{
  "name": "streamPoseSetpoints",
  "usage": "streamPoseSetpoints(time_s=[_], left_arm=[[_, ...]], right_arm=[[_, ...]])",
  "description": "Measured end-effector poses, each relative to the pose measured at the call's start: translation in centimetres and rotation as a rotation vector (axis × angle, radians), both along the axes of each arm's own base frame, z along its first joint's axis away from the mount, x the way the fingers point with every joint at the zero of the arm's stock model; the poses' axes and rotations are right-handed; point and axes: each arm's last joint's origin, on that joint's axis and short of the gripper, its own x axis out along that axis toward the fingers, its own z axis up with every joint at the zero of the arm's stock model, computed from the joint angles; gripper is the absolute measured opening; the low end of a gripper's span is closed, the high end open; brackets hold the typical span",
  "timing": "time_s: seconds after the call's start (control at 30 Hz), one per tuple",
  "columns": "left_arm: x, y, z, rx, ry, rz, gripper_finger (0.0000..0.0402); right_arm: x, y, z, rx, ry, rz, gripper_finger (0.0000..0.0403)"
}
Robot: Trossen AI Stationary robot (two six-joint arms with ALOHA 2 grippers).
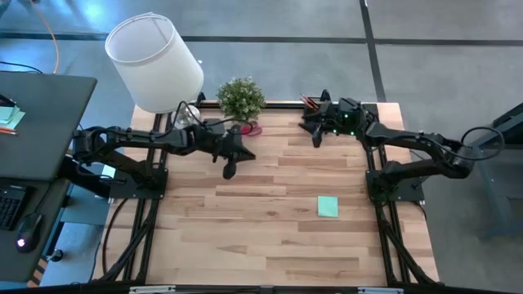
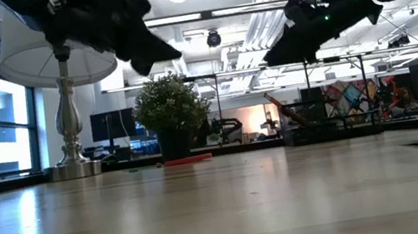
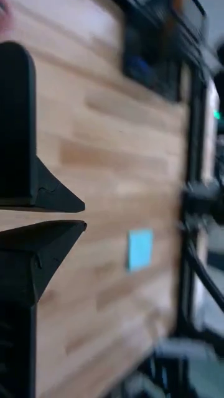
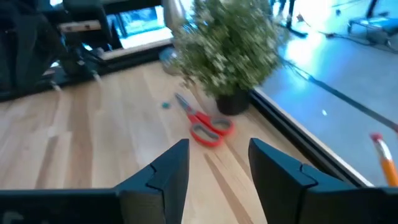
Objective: Pick and place office supplies into organizer
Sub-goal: Put the light blue binder clip in the black desk organizer
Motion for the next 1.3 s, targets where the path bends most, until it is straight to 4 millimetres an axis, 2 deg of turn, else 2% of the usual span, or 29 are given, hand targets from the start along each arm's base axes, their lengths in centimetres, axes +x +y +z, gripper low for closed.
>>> streamPoseSetpoints(time_s=[0.1,0.3,0.53,0.77,0.9,1.0,1.17,1.3], left_arm=[[0.3,-0.5,0.4,0.002,-0.045,-0.048,0.0021],[0.8,-0.5,1.2,0.008,-0.124,0.047,0.0021],[0.8,-0.3,1.6,0.0,-0.163,0.078,0.0021],[1.0,-0.1,2.7,0.182,-0.258,0.095,0.0021],[1.1,0.4,1.6,0.204,-0.165,0.226,0.0021],[0.7,1.6,0.3,0.232,-0.045,0.375,0.0021],[0.0,2.8,0.0,0.221,0.001,0.371,0.0021],[-0.2,3.3,0.4,0.222,0.051,0.47,0.0021]], right_arm=[[0.4,0.6,0.0,-0.008,-0.001,0.021,0.0166],[0.9,1.1,0.4,0.007,-0.04,-0.019,0.0168],[1.2,1.7,0.1,0.055,-0.024,-0.008,0.0148],[1.7,2.8,-0.2,0.043,0.018,-0.012,0.0132],[1.9,3.1,-0.2,-0.045,0.048,-0.003,0.0129],[2.1,3.1,0.1,-0.137,0.04,-0.002,0.0129],[2.2,2.4,2.4,-0.313,-0.132,-0.097,0.0129],[2.0,2.0,3.5,-0.316,-0.238,-0.118,0.0128]])
